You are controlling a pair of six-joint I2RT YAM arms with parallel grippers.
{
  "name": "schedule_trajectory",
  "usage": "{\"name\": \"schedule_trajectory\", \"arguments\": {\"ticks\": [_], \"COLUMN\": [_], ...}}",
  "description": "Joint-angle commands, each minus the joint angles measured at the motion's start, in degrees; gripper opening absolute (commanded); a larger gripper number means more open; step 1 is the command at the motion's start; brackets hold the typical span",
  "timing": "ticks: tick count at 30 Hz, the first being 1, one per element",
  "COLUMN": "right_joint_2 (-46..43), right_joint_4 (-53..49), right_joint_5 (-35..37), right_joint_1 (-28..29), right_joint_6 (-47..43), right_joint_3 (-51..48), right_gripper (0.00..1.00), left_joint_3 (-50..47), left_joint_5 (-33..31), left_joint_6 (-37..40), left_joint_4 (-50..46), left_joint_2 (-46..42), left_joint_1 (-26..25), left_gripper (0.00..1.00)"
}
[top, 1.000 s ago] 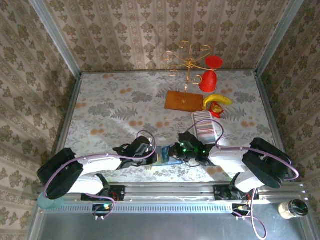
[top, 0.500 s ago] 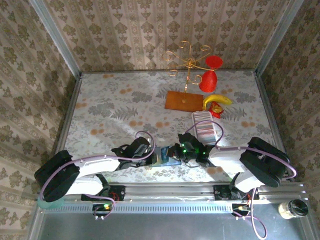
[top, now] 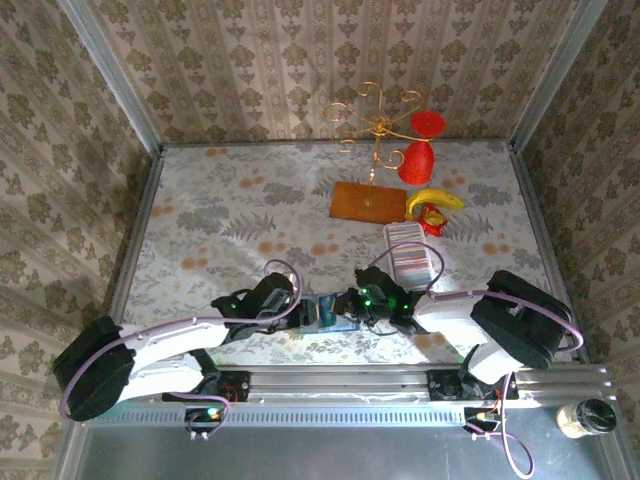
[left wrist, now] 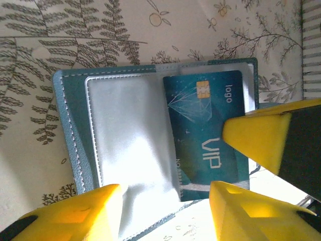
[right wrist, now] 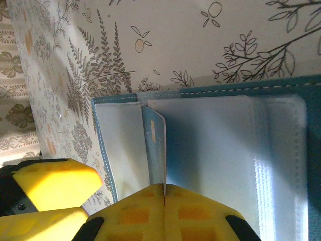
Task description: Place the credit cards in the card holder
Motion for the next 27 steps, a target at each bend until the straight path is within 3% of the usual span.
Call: {"name": "schedule_trajectory", "arguments": {"ticks": [1,6,11,27], "right_joint_2": [2.2,2.5,2.5,4.6], "right_joint_4": [-1.3,-1.1,-0.8,4.2], "right_joint_5": [-0.5,-0.3,-0.1,-2.5], "right_joint_1": [0.8,1.0,1.1,1.8], "right_joint_6": [-0.2,-0.1,-0.3,-0.1], "right_joint_3": [-0.7,-0.7,-0.7,0.3], "right_gripper": [0.0,0.0,0.0,0.0], "left_joint_3": [1.0,0.7,0.7,1.4], "left_joint_5": [-2.6,-6.3,-9.2,-7.7], "left_joint_6": [0.8,1.3,2.1,2.8], "left_joint_4": [-4.4,-9.5,-12.9,-11.2], "left_joint_2": [-1.0,-1.3,-1.1,4.0], "left_joint_1": [-0.1,0.3,0.5,0.2], "left_gripper": [0.46,0.3,0.28,0.15]}}
